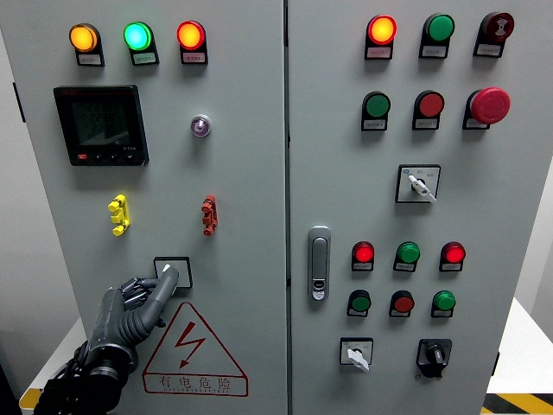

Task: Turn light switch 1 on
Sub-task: 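Twist the rotary switch knob clockwise with the left hand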

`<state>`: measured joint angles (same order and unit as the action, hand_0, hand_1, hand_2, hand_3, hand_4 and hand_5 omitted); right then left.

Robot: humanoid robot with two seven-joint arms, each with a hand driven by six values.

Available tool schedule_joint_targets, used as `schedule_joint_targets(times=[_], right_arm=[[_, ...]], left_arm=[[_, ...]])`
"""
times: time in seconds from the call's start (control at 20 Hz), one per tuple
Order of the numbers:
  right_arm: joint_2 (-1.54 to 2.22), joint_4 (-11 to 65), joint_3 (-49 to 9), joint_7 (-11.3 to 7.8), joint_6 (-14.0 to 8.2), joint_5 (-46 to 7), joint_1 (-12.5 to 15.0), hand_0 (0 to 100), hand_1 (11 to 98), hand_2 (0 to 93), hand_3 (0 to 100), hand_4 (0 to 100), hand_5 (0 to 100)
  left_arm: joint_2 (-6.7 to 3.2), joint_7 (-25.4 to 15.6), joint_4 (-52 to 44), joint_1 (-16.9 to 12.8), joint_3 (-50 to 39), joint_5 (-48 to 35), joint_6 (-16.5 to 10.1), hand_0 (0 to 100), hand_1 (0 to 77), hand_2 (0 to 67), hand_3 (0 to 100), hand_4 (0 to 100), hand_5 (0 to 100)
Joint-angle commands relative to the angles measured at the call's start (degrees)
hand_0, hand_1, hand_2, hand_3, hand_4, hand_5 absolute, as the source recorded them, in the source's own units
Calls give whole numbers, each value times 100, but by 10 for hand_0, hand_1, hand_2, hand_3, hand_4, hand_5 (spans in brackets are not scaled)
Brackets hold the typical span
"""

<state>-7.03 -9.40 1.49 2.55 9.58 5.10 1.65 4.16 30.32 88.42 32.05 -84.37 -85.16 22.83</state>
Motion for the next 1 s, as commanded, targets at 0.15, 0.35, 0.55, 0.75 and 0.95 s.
schedule_joint_targets(times=[0.15,0.35,0.55,0.75,0.95], right_arm=[[0,0,0,-9,0,0,2,0,225,0,110,230,146],[0,0,0,0,0,0,2,0,225,0,110,230,146],[0,0,0,0,0,0,2,0,225,0,110,230,146],[0,0,0,-8,0,0,2,0,225,0,110,230,146],[0,0,0,0,0,0,2,0,227,0,109,230,146]], left_arm=[[-3,0,0,12,-1,8,2,612,540,548,937,1000,733],[-3,0,0,12,-1,8,2,689,530,545,937,1000,731],[-3,0,0,12,-1,8,2,740,521,540,943,1000,729],[-3,0,0,12,-1,8,2,833,539,537,943,1000,730],[6,61,0,12,8,8,2,923,556,533,944,1000,727]])
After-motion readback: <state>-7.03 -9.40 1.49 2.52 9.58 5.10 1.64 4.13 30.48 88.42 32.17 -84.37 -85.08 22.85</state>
